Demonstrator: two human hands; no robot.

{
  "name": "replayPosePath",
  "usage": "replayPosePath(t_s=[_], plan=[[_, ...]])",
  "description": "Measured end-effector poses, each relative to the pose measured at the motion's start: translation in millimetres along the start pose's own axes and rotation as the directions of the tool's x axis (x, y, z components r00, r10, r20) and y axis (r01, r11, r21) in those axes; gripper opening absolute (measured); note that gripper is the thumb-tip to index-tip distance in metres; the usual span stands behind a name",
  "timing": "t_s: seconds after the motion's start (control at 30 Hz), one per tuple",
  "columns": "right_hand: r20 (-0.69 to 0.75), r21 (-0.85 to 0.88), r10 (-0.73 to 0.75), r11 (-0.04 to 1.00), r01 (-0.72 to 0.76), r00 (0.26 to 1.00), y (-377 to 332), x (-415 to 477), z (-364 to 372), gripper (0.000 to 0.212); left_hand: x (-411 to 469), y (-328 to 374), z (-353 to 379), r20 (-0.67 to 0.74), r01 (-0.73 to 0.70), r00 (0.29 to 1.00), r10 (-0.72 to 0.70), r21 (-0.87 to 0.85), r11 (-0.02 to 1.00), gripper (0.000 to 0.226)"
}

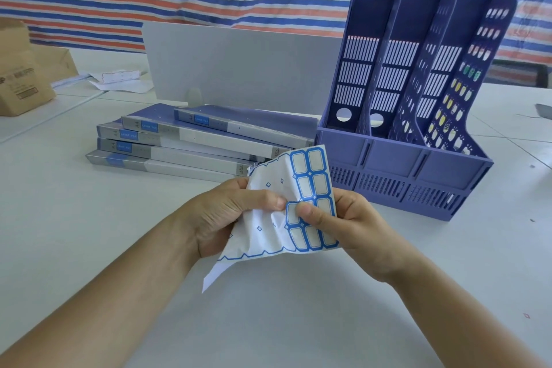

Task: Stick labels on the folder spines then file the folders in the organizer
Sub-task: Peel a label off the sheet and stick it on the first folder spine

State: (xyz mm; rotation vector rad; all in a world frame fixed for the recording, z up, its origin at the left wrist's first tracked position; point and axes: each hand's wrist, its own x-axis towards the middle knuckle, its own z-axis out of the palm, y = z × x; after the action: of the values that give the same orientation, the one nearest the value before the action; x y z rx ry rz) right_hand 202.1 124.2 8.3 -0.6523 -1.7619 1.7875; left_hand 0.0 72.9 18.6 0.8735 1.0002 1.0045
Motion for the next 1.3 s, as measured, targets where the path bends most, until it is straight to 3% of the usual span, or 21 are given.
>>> replayPosePath(t_s=[0.1,0.17,0.27,0.43,0.53,0.63,0.73,0.87,1.0,1.13,1.3], plan=[[-0.067,-0.046,-0.035,0.998,0.032,0.997,0.0,1.8,2.6,0.030,-0.3,-1.8,0.5,0.095,0.016,0.995,-0.007,-0.086,0.996,0.046],[-0.185,-0.210,-0.126,0.974,0.086,0.975,1.4,4.3,2.9,0.028,0.9,-2.2,0.7,0.140,0.025,0.990,-0.005,-0.143,0.989,0.048],[-0.311,-0.531,-0.356,0.834,0.149,0.881,3.0,6.2,-1.9,0.039,4.9,-2.1,-0.2,0.224,0.031,0.975,0.013,-0.192,0.981,0.051],[-0.261,-0.771,-0.590,0.604,0.203,0.764,0.7,2.9,-1.4,0.051,10.8,-4.5,-2.0,0.334,0.113,0.942,-0.011,-0.286,0.952,0.054],[-0.189,-0.842,-0.641,0.496,0.212,0.744,2.9,2.2,-1.1,0.046,13.1,-6.7,-0.4,0.396,0.189,0.918,-0.034,-0.360,0.914,0.055],[-0.112,-0.855,-0.646,0.450,0.258,0.755,3.5,1.6,0.3,0.030,9.3,-4.4,6.5,0.403,0.213,0.915,-0.032,-0.412,0.886,0.032],[-0.089,-0.848,-0.616,0.459,0.265,0.782,4.1,1.1,1.5,0.021,4.8,-2.1,13.8,0.368,0.212,0.929,-0.038,-0.443,0.871,0.017],[-0.112,-0.815,-0.548,0.528,0.239,0.829,2.7,1.1,0.3,0.016,5.8,-5.2,6.4,0.332,0.216,0.941,-0.066,-0.440,0.872,0.020],[-0.104,-0.773,-0.462,0.595,0.221,0.881,2.8,2.6,-2.1,0.011,11.2,-9.2,-7.5,0.244,0.145,0.967,-0.067,-0.316,0.937,0.030],[-0.113,-0.753,-0.455,0.619,0.222,0.883,4.8,4.3,-1.1,0.018,10.4,-6.5,-0.7,0.247,0.107,0.968,-0.036,-0.283,0.953,0.020],[-0.132,-0.727,-0.442,0.651,0.217,0.887,1.9,3.6,-0.3,0.009,9.2,-6.4,-5.1,0.245,0.077,0.970,-0.011,-0.263,0.962,0.026]])
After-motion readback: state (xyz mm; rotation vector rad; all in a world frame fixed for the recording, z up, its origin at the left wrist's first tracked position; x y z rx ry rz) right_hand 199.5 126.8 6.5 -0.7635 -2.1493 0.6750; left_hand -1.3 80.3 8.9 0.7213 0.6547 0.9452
